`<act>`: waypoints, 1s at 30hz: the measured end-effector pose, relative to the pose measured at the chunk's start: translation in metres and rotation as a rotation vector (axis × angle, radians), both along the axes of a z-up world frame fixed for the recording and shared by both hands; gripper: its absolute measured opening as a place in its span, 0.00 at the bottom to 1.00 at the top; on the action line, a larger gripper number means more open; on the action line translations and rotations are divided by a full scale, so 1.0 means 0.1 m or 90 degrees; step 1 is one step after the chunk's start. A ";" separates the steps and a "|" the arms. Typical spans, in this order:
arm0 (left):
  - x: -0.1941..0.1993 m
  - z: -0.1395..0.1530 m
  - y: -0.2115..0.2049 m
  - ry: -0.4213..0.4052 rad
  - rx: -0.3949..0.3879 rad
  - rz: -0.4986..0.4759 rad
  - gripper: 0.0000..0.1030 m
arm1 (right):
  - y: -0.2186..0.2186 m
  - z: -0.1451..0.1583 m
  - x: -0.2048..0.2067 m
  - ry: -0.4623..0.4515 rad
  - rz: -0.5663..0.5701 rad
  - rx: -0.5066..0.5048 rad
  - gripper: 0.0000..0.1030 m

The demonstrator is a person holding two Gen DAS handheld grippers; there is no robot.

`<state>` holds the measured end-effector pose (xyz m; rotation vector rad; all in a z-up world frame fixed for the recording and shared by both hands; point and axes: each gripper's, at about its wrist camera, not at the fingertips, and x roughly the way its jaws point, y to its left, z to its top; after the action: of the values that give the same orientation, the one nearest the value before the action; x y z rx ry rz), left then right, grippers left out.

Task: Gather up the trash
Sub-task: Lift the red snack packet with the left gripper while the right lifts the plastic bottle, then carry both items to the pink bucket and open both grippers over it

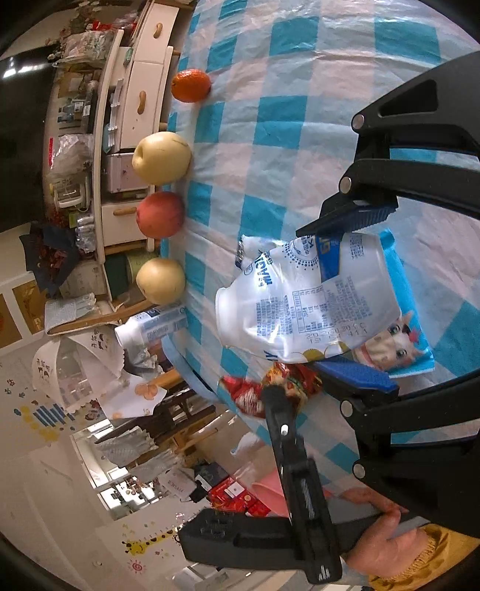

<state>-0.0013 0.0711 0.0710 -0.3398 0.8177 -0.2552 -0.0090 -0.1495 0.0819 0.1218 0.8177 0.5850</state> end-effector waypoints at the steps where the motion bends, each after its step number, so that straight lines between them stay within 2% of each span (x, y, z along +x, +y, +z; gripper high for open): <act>1: -0.05 0.02 0.03 -0.003 -0.003 0.003 0.43 | 0.01 0.00 -0.02 0.001 0.000 0.000 0.59; 7: -0.30 0.06 0.29 -0.020 -0.016 0.017 0.43 | 0.14 -0.01 -0.16 0.005 0.002 -0.010 0.59; 11: -0.38 0.07 0.49 -0.029 0.010 0.030 0.43 | 0.24 -0.01 -0.23 0.008 0.003 -0.014 0.59; 19: -0.54 0.06 0.95 -0.036 0.008 0.059 0.43 | 0.56 0.04 -0.40 0.013 0.009 -0.011 0.59; 23: -0.61 0.13 1.14 -0.053 0.032 0.079 0.43 | 0.80 0.10 -0.52 0.012 0.023 -0.008 0.59; 30: -0.83 0.28 1.70 -0.084 0.046 0.146 0.43 | 1.54 0.23 -0.75 0.015 0.089 0.004 0.59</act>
<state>-0.0839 0.2413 0.0993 -0.3424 0.6495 -0.0333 -0.0843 0.0050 0.1046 0.0770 0.8524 0.7191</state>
